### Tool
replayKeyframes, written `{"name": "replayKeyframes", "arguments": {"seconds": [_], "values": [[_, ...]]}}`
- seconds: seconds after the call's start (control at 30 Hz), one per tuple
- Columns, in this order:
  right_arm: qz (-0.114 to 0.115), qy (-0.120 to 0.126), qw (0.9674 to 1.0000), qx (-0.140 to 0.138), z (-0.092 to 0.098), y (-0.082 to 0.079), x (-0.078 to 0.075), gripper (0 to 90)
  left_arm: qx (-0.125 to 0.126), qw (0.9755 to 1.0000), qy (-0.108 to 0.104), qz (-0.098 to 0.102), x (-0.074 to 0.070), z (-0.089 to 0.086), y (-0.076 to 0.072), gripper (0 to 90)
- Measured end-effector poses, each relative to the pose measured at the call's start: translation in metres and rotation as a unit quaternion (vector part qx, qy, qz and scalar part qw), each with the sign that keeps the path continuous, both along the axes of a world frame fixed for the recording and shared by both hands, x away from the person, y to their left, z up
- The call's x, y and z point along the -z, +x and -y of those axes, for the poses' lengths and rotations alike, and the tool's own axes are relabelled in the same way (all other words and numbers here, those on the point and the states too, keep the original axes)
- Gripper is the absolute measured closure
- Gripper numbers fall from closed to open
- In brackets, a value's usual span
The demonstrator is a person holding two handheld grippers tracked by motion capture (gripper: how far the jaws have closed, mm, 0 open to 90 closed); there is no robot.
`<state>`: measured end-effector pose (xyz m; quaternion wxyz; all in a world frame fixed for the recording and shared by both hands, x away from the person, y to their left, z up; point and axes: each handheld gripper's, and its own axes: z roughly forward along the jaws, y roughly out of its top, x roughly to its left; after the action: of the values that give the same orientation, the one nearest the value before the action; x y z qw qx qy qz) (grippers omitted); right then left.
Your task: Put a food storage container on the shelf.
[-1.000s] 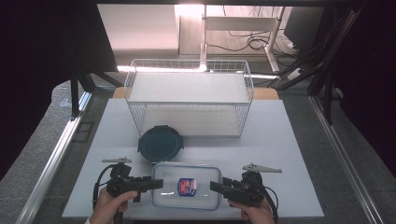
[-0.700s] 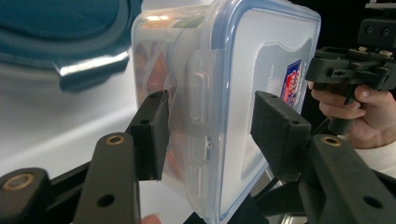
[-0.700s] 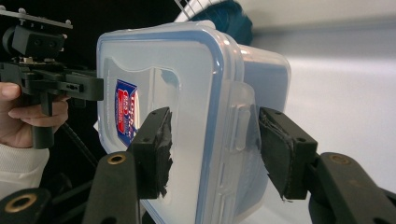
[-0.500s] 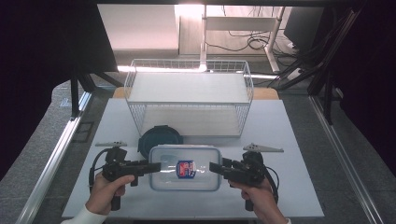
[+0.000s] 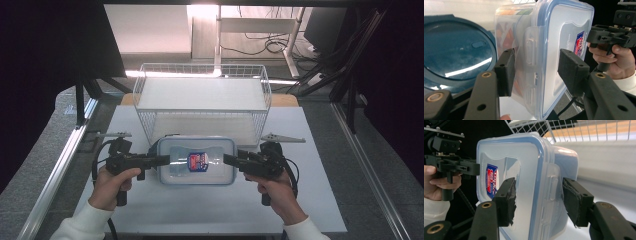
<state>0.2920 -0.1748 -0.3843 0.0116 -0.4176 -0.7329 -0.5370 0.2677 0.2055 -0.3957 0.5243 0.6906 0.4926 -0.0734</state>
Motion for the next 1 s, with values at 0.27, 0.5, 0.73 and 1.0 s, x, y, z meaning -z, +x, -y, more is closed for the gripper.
{"name": "replayKeyframes", "arguments": {"seconds": [0.27, 0.5, 0.73, 1.0], "values": [[0.015, -0.003, 0.9999, -0.007, -0.002, 0.012, -0.019, 46.2, 0.0, 0.9999, -0.009, 0.012, -0.013, -0.003, 0.009, 48.8], [0.028, -0.001, 0.9996, -0.008, -0.001, 0.022, -0.039, 47.0, 0.004, 0.9996, -0.014, 0.023, -0.029, -0.004, 0.023, 48.9], [0.029, 0.005, 0.9996, -0.002, -0.001, 0.035, -0.046, 47.0, 0.006, 0.9996, -0.01, 0.025, -0.038, -0.005, 0.037, 49.0], [0.038, 0.006, 0.9993, -0.006, -0.004, 0.048, -0.056, 47.0, 0.004, 0.9993, -0.008, 0.035, -0.05, -0.009, 0.048, 49.2]]}}
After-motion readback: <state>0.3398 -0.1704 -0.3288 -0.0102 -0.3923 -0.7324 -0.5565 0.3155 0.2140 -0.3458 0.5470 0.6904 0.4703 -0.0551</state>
